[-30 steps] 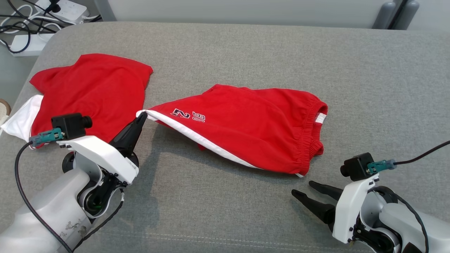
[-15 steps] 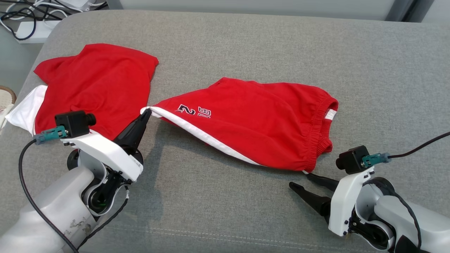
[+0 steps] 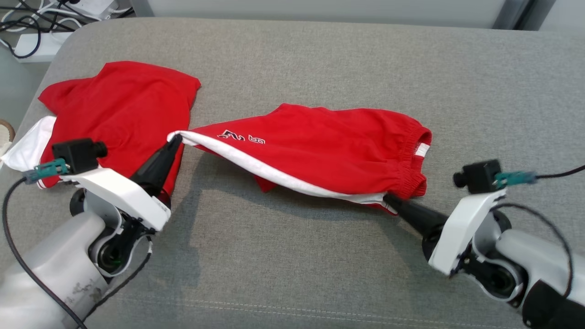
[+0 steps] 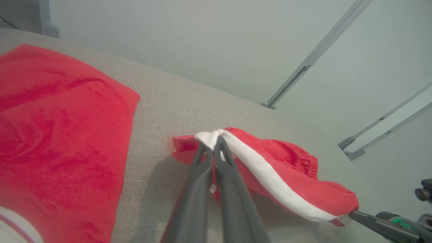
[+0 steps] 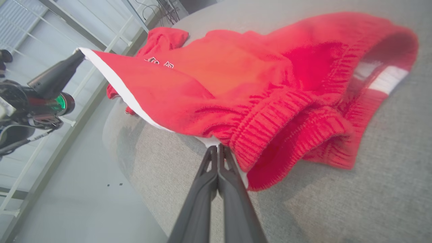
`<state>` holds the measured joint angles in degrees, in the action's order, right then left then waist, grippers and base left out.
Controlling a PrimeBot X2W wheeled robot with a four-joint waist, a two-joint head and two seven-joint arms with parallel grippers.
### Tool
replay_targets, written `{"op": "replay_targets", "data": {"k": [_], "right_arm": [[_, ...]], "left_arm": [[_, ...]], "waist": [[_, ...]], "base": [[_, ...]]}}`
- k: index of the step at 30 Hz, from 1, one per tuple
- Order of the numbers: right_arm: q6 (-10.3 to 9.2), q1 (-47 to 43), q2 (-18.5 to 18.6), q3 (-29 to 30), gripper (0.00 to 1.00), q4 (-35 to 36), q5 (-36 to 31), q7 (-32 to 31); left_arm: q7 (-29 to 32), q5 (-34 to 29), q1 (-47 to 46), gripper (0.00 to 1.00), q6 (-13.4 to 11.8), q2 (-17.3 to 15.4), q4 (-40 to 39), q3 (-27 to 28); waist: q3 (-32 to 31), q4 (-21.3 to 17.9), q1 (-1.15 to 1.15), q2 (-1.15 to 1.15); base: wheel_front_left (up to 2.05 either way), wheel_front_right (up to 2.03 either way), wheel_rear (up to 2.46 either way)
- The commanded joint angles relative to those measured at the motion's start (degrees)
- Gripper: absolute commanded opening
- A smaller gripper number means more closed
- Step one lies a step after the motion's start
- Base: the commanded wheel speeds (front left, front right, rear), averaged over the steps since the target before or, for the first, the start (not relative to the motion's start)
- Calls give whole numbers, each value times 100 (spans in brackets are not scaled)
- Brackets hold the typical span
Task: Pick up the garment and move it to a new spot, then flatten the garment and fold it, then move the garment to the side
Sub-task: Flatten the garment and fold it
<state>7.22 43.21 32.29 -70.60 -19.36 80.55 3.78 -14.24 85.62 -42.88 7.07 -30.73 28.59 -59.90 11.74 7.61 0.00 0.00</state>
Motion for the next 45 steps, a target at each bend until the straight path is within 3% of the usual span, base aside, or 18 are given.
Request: {"op": "replay_targets", "data": {"k": [1, 5, 12, 13, 14, 15, 23, 45], "right_arm": [[26, 51, 235, 195, 0, 325, 290, 96], [26, 129, 456, 508, 0, 765, 794, 115], [26, 133, 577, 605, 0, 862, 909, 117], [26, 97, 583, 519, 35, 805, 874, 38], [26, 55, 586, 406, 87, 744, 822, -62], [26, -7, 568, 312, 100, 688, 819, -150], [26, -503, 316, -148, 100, 442, 338, -404], [26, -208, -168, -264, 100, 41, -378, -61]], "left_arm": [[-66, -13, -412, 0, 42, -328, -136, 244], [12, 31, -560, 0, 42, -503, -311, 238], [62, 101, -718, 0, 42, -592, -466, 216], [63, 106, -727, 0, 42, -590, -471, 207], [61, 107, -735, 0, 42, -584, -472, 197], [56, 109, -735, 0, 42, -570, -468, 189], [7, 110, -716, 0, 42, -509, -372, 168], [-65, 37, -729, 0, 42, -326, -364, 222]], "waist": [[-80, -59, 0, 0], [-196, -140, 0, 0], [-273, -185, 0, 0], [-272, -181, 0, 0], [-265, -176, 0, 0], [-256, -170, 0, 0], [-125, -136, 0, 0], [136, 148, 0, 0]], "base": [[0, 0, 0], [0, 0, 0], [0, 0, 0], [0, 0, 0], [0, 0, 0], [0, 0, 0], [0, 0, 0], [0, 0, 0]]}}
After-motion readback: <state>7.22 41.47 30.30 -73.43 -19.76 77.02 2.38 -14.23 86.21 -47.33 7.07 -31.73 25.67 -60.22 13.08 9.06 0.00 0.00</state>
